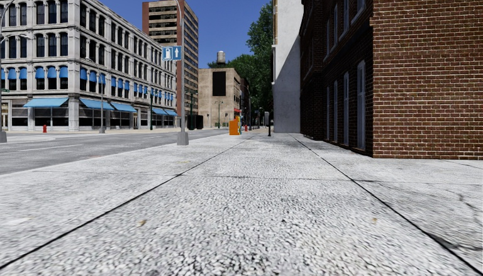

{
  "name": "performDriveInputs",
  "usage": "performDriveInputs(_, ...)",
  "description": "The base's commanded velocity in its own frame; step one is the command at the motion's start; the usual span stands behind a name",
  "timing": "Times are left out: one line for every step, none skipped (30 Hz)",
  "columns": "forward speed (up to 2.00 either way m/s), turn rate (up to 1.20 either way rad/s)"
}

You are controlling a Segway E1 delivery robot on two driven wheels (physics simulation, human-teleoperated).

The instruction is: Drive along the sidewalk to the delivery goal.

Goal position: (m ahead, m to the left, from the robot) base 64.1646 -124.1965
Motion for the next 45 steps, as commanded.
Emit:
performDriveInputs(0.0, 0.0)
performDriveInputs(0.0, 0.0)
performDriveInputs(0.0, 0.0)
performDriveInputs(0.0, 0.0)
performDriveInputs(0.0, 0.0)
performDriveInputs(0.0, 0.0)
performDriveInputs(0.0, 0.0)
performDriveInputs(0.0, 0.0)
performDriveInputs(0.0, 0.0)
performDriveInputs(0.0, 0.0)
performDriveInputs(0.0, 0.0)
performDriveInputs(0.0, 0.0)
performDriveInputs(0.0, 0.0)
performDriveInputs(0.0, 0.0)
performDriveInputs(0.0, 0.0)
performDriveInputs(0.0, 0.0)
performDriveInputs(0.0, 0.0)
performDriveInputs(0.0, 0.0)
performDriveInputs(0.0, 0.0)
performDriveInputs(0.0, 0.0)
performDriveInputs(0.0, 0.0)
performDriveInputs(0.0, 0.0)
performDriveInputs(0.0, 0.0)
performDriveInputs(0.0, 0.0)
performDriveInputs(0.0, 0.0)
performDriveInputs(0.0, 0.0)
performDriveInputs(0.0, 0.0)
performDriveInputs(0.0, 0.0)
performDriveInputs(0.0, 0.0)
performDriveInputs(0.0, 0.0)
performDriveInputs(2.0, 0.0)
performDriveInputs(2.0, 0.0)
performDriveInputs(2.0, 0.0)
performDriveInputs(2.0, 0.0)
performDriveInputs(2.0, 0.0)
performDriveInputs(2.0, 0.0)
performDriveInputs(2.0, 0.0)
performDriveInputs(2.0, 0.0)
performDriveInputs(2.0, 0.0)
performDriveInputs(2.0, 0.0)
performDriveInputs(2.0, 0.0)
performDriveInputs(2.0, 0.0)
performDriveInputs(2.0, 0.0)
performDriveInputs(2.0, 0.0)
performDriveInputs(2.0, -0.1)
